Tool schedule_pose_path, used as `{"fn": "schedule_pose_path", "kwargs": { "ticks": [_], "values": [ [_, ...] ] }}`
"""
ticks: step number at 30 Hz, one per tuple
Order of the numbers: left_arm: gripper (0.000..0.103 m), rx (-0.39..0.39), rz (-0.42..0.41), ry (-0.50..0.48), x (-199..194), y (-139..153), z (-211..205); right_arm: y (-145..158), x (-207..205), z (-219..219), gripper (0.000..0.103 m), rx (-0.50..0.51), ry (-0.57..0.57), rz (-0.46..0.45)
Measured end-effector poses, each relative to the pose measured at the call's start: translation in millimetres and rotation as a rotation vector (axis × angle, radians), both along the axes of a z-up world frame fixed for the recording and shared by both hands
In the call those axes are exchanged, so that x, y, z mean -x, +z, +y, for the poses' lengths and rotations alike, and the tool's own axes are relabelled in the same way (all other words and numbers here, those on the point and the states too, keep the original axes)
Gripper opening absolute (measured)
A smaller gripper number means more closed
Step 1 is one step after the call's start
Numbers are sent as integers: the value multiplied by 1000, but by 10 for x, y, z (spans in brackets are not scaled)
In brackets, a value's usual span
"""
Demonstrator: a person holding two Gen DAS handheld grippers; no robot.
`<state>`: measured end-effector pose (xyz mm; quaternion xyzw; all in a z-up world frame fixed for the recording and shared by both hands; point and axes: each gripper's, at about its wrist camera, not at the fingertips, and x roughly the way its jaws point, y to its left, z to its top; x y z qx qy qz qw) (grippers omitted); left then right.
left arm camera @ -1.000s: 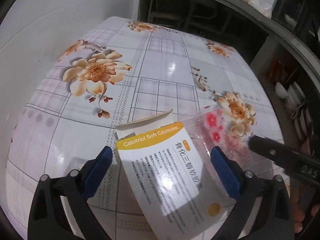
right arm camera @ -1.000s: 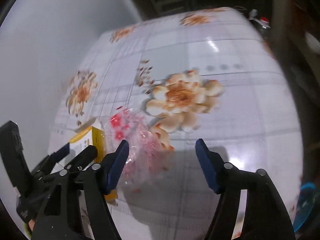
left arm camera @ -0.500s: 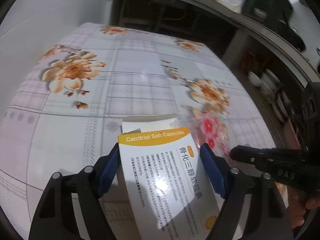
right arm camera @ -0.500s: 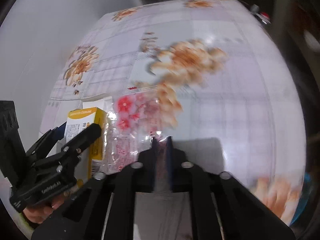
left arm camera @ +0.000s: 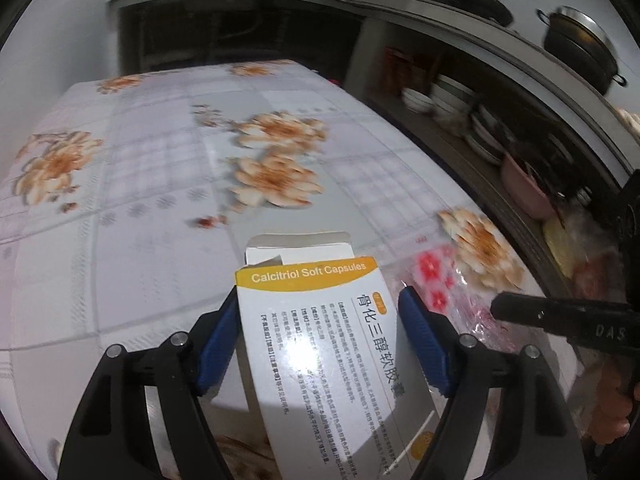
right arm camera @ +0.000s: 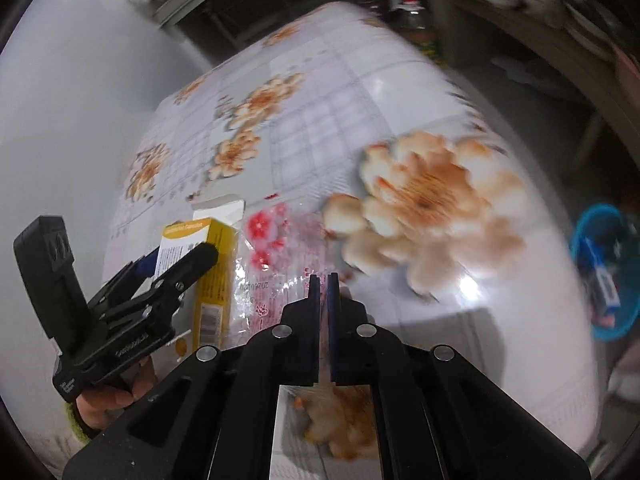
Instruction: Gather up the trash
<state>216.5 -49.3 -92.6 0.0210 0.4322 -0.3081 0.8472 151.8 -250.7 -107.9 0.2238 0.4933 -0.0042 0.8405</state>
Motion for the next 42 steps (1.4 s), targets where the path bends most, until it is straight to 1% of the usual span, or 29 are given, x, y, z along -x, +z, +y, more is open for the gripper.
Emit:
{"fn": "schedule_pose_path", "kwargs": {
  "ticks": [1, 2, 3, 4, 5, 7, 8, 11, 12, 15, 17, 18, 20, 21, 23, 24, 26, 29, 32, 34, 36, 39, 41, 42],
  "values": [
    [75, -8, -7, -7, 34, 4, -24, 23, 48, -36, 8, 3, -26, -4],
    [75, -12, -10, -16, 59, 5, -40, 31, 77, -57, 13, -2, -44, -7],
    [75, -10, -6, -20, 69, -4, -48, 45, 106, -102, 19, -16, -71, -7],
    [75, -11, -4, -21, 78, -7, -54, 49, 141, -133, 33, -27, -89, -8],
    [75, -12, -1, -21, 71, -11, -54, 49, 163, -145, 39, -27, -103, -5],
    [75, -11, 2, -21, 73, -15, -49, -9, 200, -153, 39, -25, -121, 30],
    [75, -10, 1, -19, 78, -16, -43, -73, 204, -153, 39, -53, -124, 60],
    [75, -8, -3, -15, 95, -19, -30, -155, 245, -153, 39, -171, -116, 60],
    [75, -9, -3, -15, 94, -22, -34, -191, 245, -130, 39, -229, -103, 57],
    [75, -1, 5, -18, 90, -23, -23, -240, 241, -47, 33, -302, -84, 60],
    [75, 3, 10, -21, 74, -28, -11, -219, 259, -28, 26, -311, -87, 42],
    [75, 5, 11, -23, 73, -28, -11, -208, 265, -28, 25, -312, -95, 32],
    [75, 6, 11, -27, 72, -28, -12, -210, 253, -26, 16, -314, -110, 22],
    [75, 6, 12, -27, 69, -27, -8, -198, 296, -34, 15, -317, -119, 20],
    [76, 1, 20, -37, 61, -29, -17, -210, 326, -53, 9, -325, -131, 12],
    [77, -6, 27, -55, 57, -27, -30, -205, 347, -65, 7, -324, -135, 5],
    [77, -17, 35, -83, 36, -16, -59, -145, 404, -115, 5, -281, -148, -18],
    [78, -4, 62, -79, 0, -6, -14, -44, 558, -277, 5, -220, -167, -39],
    [84, 32, 89, -36, -52, 43, 101, 4, 641, -404, 5, -172, -182, -53],
    [91, 36, 93, -14, -66, 89, 166, -2, 672, -458, 5, -172, -180, -59],
    [95, 11, 96, 11, -62, 103, 202, -29, 700, -514, 5, -189, -170, -62],
    [95, -15, 130, 25, -38, 69, 223, -67, 732, -573, 5, -212, -141, -75],
    [95, -55, 150, 40, -7, 20, 206, -88, 720, -572, 5, -230, -126, -81],
    [95, -48, 146, 46, 19, 17, 201, -105, 731, -599, 5, -244, -113, -89]
  ]
}}
